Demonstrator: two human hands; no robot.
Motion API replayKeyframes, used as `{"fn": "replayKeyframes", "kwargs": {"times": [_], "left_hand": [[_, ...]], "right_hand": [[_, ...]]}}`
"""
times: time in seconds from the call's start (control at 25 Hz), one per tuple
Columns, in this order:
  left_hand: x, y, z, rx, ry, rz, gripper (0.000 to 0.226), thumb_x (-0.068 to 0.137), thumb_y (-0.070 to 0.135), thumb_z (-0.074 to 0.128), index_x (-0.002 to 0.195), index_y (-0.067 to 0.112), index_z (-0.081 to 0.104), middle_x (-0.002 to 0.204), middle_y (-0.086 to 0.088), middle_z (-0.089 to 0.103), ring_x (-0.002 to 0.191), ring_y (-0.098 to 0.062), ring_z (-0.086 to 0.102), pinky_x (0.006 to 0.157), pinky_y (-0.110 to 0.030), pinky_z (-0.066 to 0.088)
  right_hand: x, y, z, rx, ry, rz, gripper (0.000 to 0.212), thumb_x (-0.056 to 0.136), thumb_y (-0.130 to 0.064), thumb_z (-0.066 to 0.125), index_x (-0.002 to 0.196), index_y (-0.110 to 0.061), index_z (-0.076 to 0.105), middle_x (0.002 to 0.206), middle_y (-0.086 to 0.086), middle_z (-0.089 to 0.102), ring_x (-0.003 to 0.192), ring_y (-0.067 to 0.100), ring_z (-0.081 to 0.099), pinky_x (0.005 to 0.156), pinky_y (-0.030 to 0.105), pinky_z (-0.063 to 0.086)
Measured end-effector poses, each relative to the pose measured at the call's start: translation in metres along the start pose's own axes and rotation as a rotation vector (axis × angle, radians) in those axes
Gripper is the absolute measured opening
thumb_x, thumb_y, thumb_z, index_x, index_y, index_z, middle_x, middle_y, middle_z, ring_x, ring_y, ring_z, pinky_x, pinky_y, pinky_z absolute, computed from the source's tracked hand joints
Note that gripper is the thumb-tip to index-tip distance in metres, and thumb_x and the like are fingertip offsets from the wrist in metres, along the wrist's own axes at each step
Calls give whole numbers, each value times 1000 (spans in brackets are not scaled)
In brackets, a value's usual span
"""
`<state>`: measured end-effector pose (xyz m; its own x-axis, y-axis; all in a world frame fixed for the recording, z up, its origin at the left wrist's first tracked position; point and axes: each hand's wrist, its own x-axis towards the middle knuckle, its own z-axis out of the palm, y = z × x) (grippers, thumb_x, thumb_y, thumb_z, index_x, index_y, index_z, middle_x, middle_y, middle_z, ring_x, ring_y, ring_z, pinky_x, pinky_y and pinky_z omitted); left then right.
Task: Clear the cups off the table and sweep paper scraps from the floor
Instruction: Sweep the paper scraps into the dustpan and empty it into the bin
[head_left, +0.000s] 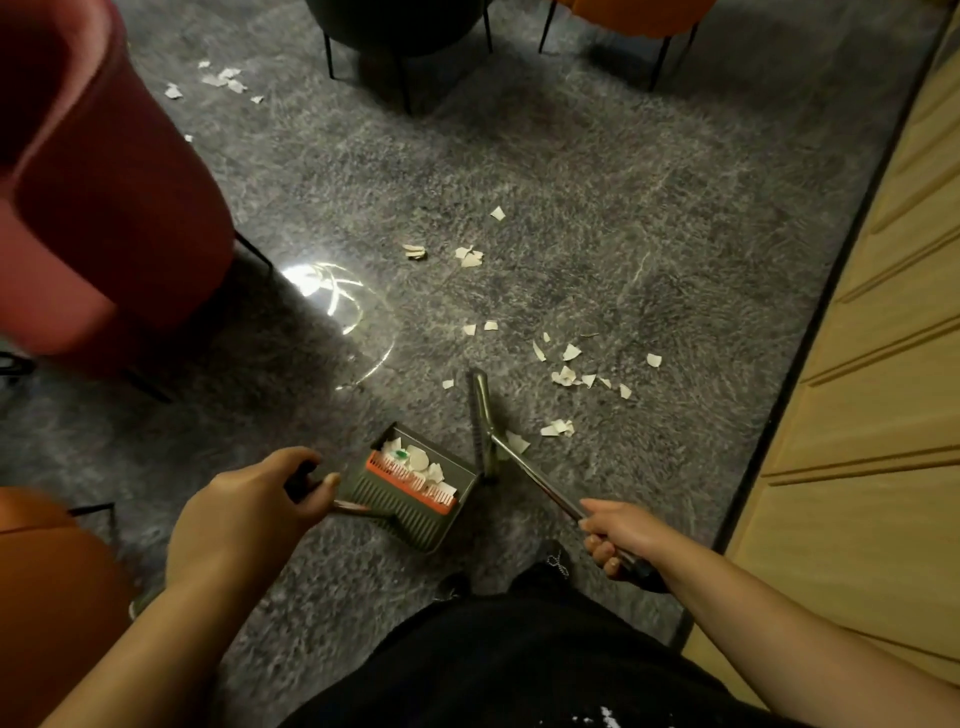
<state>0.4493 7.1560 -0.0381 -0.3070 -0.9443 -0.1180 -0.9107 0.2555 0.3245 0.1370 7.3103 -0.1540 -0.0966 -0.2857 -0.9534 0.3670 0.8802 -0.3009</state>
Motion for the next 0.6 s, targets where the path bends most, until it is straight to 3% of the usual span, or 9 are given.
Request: {"fn": "replayKeyframes", "kwargs": {"times": [0.24,0.44,0.6], "left_hand": [[-14,-61,-12,7,20,-76,35,80,36,75,110,20,70,85,-6,73,73,-27,67,58,-31,52],[-24,-87,-12,22,44,-148,33,76,37,78,104,22,73,80,-5,74,68,-29,68,51,-24,38],[-28,-90,-9,12,36,-257,33,77,40,77,107,27,72,83,-3,74,72,-27,68,54,-27,44]], "right_hand": [[12,-13,55,-132,-55,11,58,98,1,32,150,-20,20,58,3,33,31,3,30,32,13,26],[29,-30,76,-219,-91,61,55,99,-1,33,149,-21,23,60,2,34,31,3,31,31,13,26],[52,-49,80,-274,-113,109,47,99,-2,33,144,-14,31,59,2,34,30,3,31,31,11,24]]}}
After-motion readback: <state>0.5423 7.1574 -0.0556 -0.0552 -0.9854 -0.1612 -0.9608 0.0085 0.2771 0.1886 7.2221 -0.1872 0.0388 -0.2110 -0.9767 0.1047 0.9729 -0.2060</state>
